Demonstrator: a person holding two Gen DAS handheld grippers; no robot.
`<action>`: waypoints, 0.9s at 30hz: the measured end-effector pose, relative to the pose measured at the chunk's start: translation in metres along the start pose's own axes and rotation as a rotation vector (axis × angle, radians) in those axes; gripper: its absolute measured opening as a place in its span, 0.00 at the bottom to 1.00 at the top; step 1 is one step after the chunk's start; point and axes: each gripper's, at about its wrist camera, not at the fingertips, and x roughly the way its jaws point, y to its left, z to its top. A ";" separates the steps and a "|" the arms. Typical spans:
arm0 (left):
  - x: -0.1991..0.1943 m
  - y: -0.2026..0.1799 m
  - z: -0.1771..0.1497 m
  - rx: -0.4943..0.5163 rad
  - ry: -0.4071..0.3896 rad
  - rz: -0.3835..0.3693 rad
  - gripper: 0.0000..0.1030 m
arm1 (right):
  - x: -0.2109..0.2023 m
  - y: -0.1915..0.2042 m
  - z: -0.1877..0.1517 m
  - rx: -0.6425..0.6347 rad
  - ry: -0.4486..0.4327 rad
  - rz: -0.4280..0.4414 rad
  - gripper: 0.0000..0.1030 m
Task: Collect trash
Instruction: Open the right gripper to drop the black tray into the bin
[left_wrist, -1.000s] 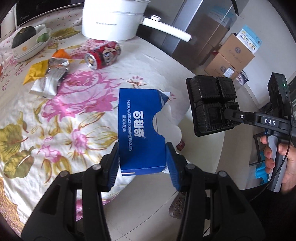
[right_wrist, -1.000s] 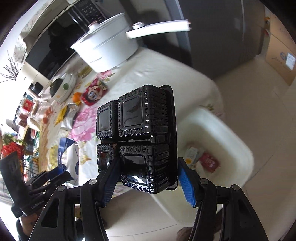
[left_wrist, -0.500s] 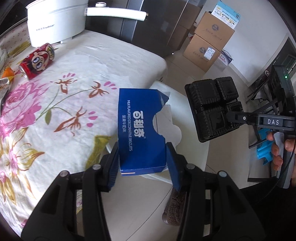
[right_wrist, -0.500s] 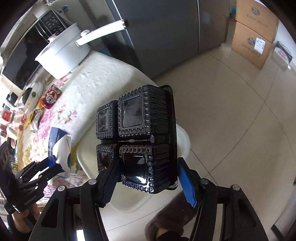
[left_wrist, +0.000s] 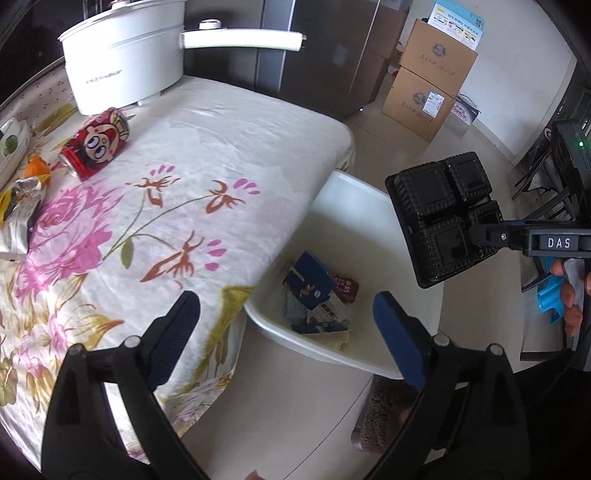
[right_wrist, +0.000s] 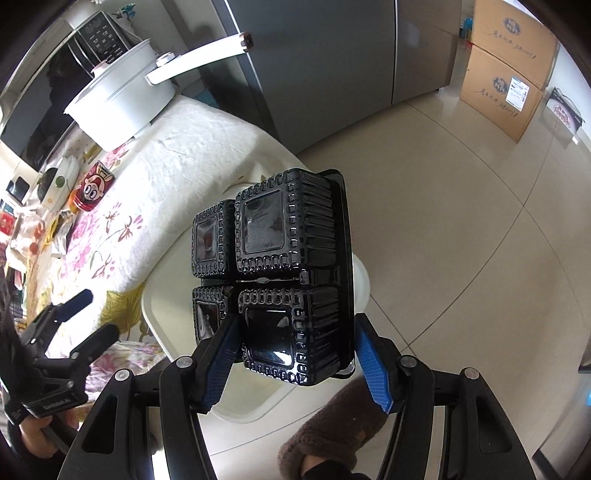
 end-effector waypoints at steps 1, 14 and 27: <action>-0.003 0.005 -0.002 -0.010 0.004 0.007 0.92 | 0.000 0.003 0.000 0.000 0.001 0.002 0.61; -0.048 0.061 -0.026 -0.102 -0.014 0.081 0.93 | 0.000 0.047 0.008 0.013 0.013 0.057 0.85; -0.081 0.125 -0.050 -0.224 -0.014 0.151 0.93 | 0.004 0.122 0.018 -0.061 0.023 0.125 0.85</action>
